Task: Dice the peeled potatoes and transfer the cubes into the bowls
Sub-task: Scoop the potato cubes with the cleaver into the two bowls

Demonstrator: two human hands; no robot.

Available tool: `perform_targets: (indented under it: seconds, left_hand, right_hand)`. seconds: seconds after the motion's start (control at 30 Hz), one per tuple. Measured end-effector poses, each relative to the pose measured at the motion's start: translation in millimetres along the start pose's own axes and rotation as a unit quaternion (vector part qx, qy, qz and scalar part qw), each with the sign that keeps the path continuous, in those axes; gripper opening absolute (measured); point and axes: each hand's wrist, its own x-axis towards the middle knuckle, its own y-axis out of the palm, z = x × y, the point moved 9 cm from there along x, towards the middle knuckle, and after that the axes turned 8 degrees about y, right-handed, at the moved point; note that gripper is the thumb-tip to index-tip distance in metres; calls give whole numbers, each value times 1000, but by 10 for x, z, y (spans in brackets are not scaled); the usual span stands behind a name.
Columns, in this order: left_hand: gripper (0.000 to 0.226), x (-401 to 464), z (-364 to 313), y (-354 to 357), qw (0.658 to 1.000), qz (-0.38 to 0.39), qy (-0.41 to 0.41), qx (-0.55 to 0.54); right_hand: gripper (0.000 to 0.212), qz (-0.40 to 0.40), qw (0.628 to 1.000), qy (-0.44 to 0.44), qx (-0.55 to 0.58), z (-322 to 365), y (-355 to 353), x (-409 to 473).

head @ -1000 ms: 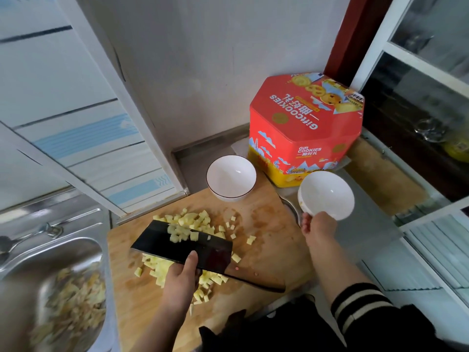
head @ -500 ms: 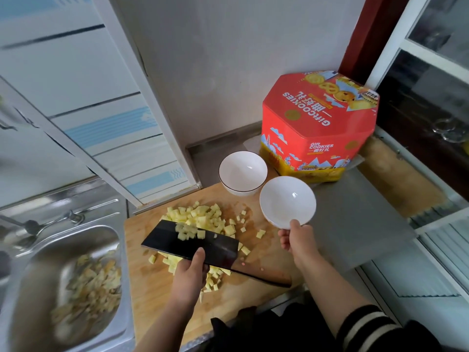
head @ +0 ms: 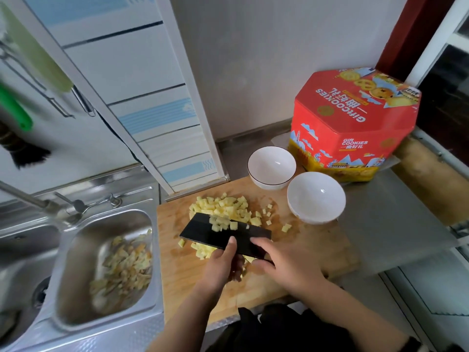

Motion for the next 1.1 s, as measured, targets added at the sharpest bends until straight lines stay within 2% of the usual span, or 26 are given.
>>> perform_targets:
  seconds: [0.1, 0.13, 0.17, 0.2, 0.27, 0.3, 0.33, 0.4, 0.43, 0.5, 0.57, 0.67, 0.77, 0.83, 1.0, 1.1]
  left_hand:
    - [69, -229, -195, 37, 984, 117, 38, 132]
    - [69, -282, -330, 16, 970, 110, 96, 193]
    - [67, -319, -520, -36, 945, 65, 181, 263]
    - [60, -346, -742, -79, 903, 1, 278, 328]
    - [40, -328, -993, -57, 787, -84, 430, 435]
    - [33, -218, -986, -6, 745, -83, 458, 477]
    - [30, -61, -900, 60, 720, -59, 461, 515]
    - [29, 258, -613, 200, 692, 30, 425, 583]
    - [30, 367, -472, 240, 683, 69, 408, 602]
    - [33, 456, -358, 256, 672, 93, 420, 603]
    - [31, 521, -355, 205, 669, 84, 427, 602]
    - [34, 576, -350, 112, 673, 58, 435, 596]
    - [35, 598, -352, 2, 680, 19, 440, 586]
    - [37, 603, -344, -35, 682, 9, 434, 589]
    - [37, 679, -321, -109, 686, 9, 403, 606]
    - [31, 671, -360, -175, 685, -4, 408, 604]
  right_hand:
    - [52, -25, 999, -25, -20, -67, 37, -47]
    - [52, -14, 999, -17, -24, -114, 70, -39]
    - [53, -8, 999, -13, -32, -139, 86, -34]
    - [54, -4, 999, -16, -50, -152, 93, -31]
    - [56, -14, 995, -33, -89, -150, 88, -58]
    - [55, -24, 993, -46, -106, -136, 84, -82]
    - [54, -33, 991, -61, -118, -110, 85, -122]
    - [50, -53, 985, -88, -136, -85, 96, -184]
    - [48, -70, 982, -102, -145, -79, 99, -209]
    - [44, -115, 970, -128, -171, -92, 100, -261]
    - [41, -148, 963, -148, -170, -107, 73, -310]
    - [55, -172, 959, -161, -160, -150, 19, -378]
    - [48, -199, 951, -173, -160, -214, -53, -443]
    - [37, -198, 953, -163, -160, -279, -100, -466]
    - [37, -200, 954, -148, -165, -478, -182, -575]
    - [55, -195, 959, -131, -160, -585, -221, -626]
